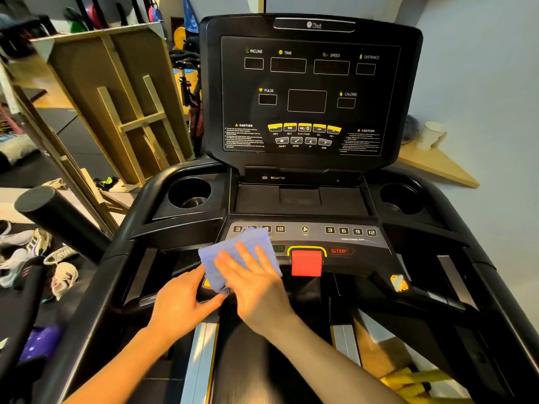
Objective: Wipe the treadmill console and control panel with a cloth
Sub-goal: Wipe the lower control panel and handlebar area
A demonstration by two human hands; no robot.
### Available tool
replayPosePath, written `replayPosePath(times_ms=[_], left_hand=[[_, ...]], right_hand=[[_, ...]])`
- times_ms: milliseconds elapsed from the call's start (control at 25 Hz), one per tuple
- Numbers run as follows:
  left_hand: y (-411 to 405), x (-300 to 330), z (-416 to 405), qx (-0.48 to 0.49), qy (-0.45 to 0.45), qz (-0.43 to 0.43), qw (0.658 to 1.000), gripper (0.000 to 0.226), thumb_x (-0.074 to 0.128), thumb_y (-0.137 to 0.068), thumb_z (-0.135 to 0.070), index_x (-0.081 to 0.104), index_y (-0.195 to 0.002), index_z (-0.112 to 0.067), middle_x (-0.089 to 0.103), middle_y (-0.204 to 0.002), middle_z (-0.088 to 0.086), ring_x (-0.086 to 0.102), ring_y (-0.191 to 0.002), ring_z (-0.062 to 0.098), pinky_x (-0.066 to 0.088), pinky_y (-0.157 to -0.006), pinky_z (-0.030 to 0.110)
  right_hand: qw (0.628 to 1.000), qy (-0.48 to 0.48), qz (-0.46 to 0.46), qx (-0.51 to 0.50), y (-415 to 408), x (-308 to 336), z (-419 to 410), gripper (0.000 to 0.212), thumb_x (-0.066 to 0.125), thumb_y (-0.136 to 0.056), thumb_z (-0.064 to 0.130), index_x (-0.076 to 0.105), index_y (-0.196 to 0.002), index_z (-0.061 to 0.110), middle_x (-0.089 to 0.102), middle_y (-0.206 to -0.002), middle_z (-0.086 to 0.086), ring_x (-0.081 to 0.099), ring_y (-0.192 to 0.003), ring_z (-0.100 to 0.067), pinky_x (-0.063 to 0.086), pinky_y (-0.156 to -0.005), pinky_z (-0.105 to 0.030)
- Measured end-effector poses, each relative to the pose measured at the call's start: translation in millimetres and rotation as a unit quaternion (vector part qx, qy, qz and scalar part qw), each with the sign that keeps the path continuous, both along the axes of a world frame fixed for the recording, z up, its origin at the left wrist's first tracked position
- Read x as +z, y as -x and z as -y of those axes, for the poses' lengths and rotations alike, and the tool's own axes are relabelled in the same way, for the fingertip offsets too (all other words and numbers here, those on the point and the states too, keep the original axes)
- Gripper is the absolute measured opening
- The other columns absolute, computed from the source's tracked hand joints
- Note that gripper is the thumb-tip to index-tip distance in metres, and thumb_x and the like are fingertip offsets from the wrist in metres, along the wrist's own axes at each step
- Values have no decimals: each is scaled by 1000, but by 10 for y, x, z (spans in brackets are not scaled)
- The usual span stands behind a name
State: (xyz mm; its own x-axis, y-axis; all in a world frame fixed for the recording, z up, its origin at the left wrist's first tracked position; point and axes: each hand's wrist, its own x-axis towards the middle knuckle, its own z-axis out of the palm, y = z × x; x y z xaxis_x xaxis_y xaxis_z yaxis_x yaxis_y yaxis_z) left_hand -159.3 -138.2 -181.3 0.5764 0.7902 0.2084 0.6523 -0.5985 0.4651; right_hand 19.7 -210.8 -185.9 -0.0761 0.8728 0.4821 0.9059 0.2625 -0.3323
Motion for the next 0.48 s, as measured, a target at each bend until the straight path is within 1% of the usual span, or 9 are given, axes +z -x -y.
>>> replayPosePath(times_ms=[80,120,200,280,360,480], left_hand=[[-16,16,10,-7,-10,0,1000,43,61,-78,-65,48,-117,-52,55,-67,-30,60,-63,0,39,-53,12],[-14,13,8,-10,-16,-3,1000,50,61,-78,-66,45,-123,-52,56,-70,-31,59,-63,-1,38,-54,11],[3,-35,-18,-3,-24,-18,1000,66,58,-78,-70,46,-136,-40,64,-82,-25,61,-69,0,43,-60,12],[35,-115,-46,5,-21,-27,999,80,51,-78,-75,46,-143,-30,71,-97,-16,65,-81,4,50,-66,18],[50,-163,-59,6,-16,-29,999,84,46,-77,-78,44,-145,-27,72,-102,-13,66,-87,5,52,-69,19],[41,-168,-59,8,-15,-36,999,86,43,-77,-80,43,-145,-27,72,-103,-12,65,-86,5,48,-67,16]], right_hand=[[999,21,28,11,-129,27,46,48,37,-94,17,52,-139,17,48,-147,3,28,-144,-21,21,-118,-46],[998,32,52,13,-208,45,72,49,39,-93,16,51,-140,19,47,-147,4,28,-144,-20,20,-118,-45],[993,56,100,7,-390,69,148,58,50,-86,11,47,-143,24,45,-148,7,27,-144,-18,15,-119,-43],[989,70,132,-17,-612,87,292,67,57,-81,8,44,-144,28,43,-150,10,26,-145,-16,12,-120,-41],[989,66,128,-40,-863,103,466,65,51,-83,7,45,-144,28,42,-150,11,26,-145,-15,16,-119,-42],[986,85,125,-76,-1248,127,691,63,37,-83,10,48,-142,27,44,-149,11,28,-144,-13,19,-119,-41]])
